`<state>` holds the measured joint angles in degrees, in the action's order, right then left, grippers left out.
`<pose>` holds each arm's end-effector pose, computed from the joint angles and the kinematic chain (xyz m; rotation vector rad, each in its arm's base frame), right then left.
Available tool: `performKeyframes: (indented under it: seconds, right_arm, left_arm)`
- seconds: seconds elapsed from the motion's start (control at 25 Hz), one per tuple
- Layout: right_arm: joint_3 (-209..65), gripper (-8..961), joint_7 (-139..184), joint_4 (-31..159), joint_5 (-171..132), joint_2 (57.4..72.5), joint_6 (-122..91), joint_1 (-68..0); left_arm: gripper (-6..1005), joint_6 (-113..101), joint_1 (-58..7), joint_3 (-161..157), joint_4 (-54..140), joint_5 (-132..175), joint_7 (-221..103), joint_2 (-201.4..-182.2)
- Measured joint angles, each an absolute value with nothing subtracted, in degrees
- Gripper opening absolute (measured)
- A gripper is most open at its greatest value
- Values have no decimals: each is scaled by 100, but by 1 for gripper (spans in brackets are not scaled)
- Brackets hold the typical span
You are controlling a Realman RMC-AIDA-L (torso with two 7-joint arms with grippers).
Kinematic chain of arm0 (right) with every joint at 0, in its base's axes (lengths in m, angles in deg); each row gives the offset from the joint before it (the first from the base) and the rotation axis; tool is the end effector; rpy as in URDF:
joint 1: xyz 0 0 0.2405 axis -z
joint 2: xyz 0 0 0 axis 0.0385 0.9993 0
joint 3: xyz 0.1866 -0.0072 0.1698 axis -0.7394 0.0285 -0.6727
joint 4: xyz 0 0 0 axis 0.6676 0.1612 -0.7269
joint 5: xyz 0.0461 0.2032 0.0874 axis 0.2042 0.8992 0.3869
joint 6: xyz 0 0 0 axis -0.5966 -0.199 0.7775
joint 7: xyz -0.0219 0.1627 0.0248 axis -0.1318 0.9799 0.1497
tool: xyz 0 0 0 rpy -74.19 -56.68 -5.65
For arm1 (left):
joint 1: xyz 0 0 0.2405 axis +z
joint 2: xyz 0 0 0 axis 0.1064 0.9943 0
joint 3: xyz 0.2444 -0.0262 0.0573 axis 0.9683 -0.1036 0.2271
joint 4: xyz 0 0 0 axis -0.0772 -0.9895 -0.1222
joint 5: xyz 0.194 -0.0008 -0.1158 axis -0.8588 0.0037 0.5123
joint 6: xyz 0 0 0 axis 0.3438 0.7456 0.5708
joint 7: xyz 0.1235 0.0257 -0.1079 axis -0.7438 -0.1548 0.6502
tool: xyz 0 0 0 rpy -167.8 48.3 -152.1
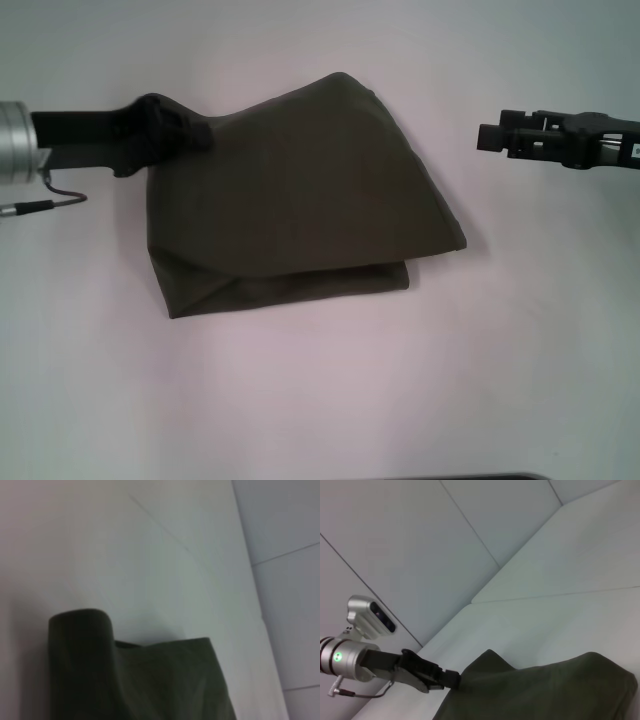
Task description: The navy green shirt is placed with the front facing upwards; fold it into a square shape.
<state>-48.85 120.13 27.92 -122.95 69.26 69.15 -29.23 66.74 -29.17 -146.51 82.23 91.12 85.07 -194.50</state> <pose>0.2932 0.3362 0.0219 -2.5060 1.1975 0.8141 -0.2637 0.3840 -0.0159 -2.1409 -2.0262 -0.6350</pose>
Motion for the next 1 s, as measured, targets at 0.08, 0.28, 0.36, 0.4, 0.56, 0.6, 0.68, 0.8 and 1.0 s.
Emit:
performKeyframes:
  seconds: [0.08, 0.28, 0.36, 0.4, 0.56, 0.6, 0.68, 0.8, 1.0]
  right_arm:
    - [-4878, 857, 12005, 2796, -12295, 6938, 6914, -2927]
    - [-4856, 853, 11999, 2874, -12295, 6948, 6914, -2961]
    - [-4833, 852, 11999, 2897, -12295, 6949, 6913, -2967]
    - [-4825, 851, 11998, 2914, -12295, 6950, 6912, -2974]
    - [-4821, 848, 12034, 2989, -12283, 6953, 6857, -3014]
    - [-4822, 847, 12060, 3056, -12274, 6956, 6809, -3044]
    - [-4834, 846, 12098, 3203, -12265, 6960, 6696, -3106]
    - [-4818, 843, 12166, 3477, -12267, 6975, 6419, -3257]
    - [-4620, 840, 12408, 3724, -12357, 6991, 6233, -3490]
  left_arm:
    - [125, 6642, -2963, -14548, 8126, 9111, 8496, -19419]
    - [-3, 6658, -3121, -14430, 7981, 9111, 8479, -19376]
    - [-1, 6659, -3183, -14394, 7973, 9111, 8482, -19404]
    - [0, 6664, -3221, -14370, 7973, 9111, 8489, -19425]
    - [0, 6577, -3369, -14186, 7913, 9111, 8545, -19519]
    - [0, 6545, -3401, -14143, 7883, 9111, 8553, -19530]
    - [0, 6463, -3460, -14011, 7796, 9108, 8573, -19534]
    - [1, 6422, -3488, -13908, 7750, 9106, 8592, -19522]
    - [1, 6419, -3431, -13923, 7780, 9105, 8598, -19511]
